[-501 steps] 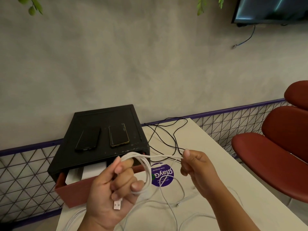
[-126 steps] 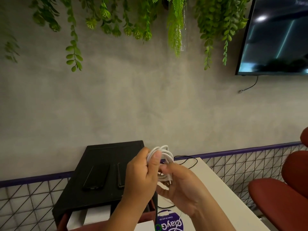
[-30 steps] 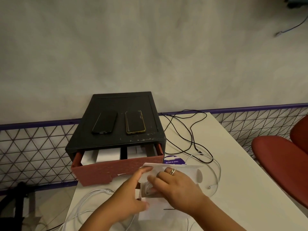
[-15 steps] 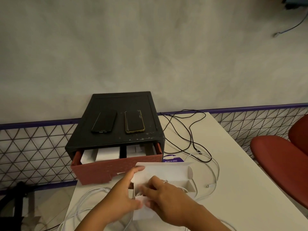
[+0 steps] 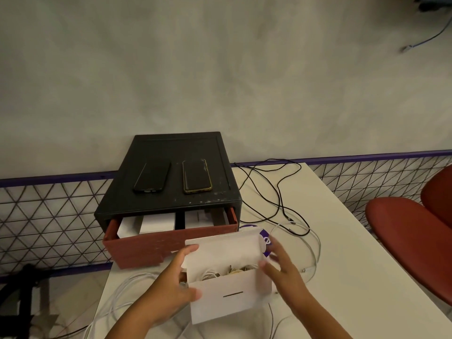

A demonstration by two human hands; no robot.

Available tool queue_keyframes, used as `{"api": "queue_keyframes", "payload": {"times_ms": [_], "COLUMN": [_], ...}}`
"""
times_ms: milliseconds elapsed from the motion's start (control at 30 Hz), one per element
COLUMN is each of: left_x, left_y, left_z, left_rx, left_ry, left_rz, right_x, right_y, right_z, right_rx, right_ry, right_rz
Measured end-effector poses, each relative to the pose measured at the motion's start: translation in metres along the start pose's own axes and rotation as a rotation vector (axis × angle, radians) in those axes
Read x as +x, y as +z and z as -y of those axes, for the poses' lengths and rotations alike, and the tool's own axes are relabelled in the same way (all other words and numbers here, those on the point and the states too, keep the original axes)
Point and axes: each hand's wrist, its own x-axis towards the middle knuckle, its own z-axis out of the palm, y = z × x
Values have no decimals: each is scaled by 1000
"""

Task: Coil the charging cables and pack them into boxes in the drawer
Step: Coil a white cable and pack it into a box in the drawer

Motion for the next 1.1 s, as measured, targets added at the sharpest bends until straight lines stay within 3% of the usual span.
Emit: {"api": "queue_keyframes", "payload": {"times_ms": [100, 400, 633, 867, 1100], "left_x": [0, 6, 6, -2, -3], "left_y": [4, 29, 28, 26, 27], "left_z": [0, -1, 4, -8, -27], "left_rx": [-36, -233, -224, -345, -250], "left_ry": [-9, 46, 64, 112, 163], "left_rz": [11, -239, -316, -216, -355], "right_x": [-6, -6, -5, -1, -9], "right_y": [1, 17, 24, 24, 26], "right_z": [-3, -11, 0, 18, 37], "right_rx": [178, 253, 236, 265, 128], "right_ry": [144, 139, 165, 117, -10], "right_rz": [178, 60, -44, -95, -62]}}
